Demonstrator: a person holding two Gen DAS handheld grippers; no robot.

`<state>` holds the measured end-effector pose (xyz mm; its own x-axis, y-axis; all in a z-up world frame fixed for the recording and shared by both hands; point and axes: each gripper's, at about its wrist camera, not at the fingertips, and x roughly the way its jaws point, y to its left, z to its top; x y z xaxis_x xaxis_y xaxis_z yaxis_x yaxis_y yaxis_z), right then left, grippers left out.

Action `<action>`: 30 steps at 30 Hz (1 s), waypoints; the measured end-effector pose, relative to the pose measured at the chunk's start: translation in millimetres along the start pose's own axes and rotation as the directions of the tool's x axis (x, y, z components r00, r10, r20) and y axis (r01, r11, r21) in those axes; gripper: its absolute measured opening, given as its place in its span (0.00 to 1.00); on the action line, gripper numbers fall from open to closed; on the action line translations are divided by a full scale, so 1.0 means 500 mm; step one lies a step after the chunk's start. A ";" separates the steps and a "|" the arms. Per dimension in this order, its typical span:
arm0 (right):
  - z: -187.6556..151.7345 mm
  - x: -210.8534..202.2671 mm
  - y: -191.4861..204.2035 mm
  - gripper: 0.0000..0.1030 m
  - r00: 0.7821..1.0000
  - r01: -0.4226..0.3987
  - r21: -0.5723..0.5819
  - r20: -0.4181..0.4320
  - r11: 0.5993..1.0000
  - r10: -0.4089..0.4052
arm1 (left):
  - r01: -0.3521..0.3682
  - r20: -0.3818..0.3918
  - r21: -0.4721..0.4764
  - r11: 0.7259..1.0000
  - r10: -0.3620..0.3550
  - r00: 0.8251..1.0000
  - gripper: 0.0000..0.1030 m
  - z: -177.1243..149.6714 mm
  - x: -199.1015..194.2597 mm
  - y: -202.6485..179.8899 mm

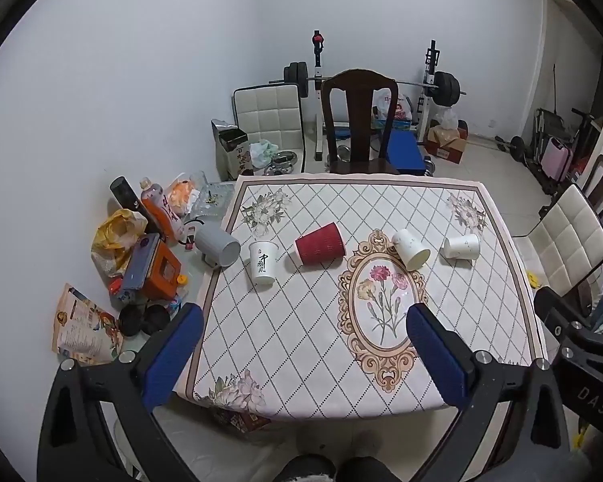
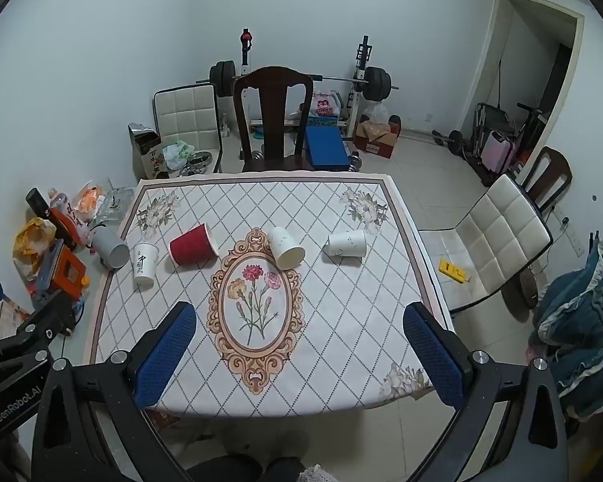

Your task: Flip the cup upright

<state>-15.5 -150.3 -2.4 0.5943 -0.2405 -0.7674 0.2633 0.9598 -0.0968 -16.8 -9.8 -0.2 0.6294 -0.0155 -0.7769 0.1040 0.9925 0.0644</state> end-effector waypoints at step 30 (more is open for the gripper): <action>0.006 -0.017 -0.025 1.00 1.000 0.005 0.024 0.005 1.000 -0.005 | -0.011 0.015 -0.003 1.000 0.011 1.000 1.00 0.018 -0.010 0.003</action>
<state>-21.4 -160.8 7.3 0.5966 -0.2456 -0.7640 0.2843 0.9550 -0.0849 -12.8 -9.5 9.5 0.6422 -0.0064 -0.7665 0.0950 0.9929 0.0713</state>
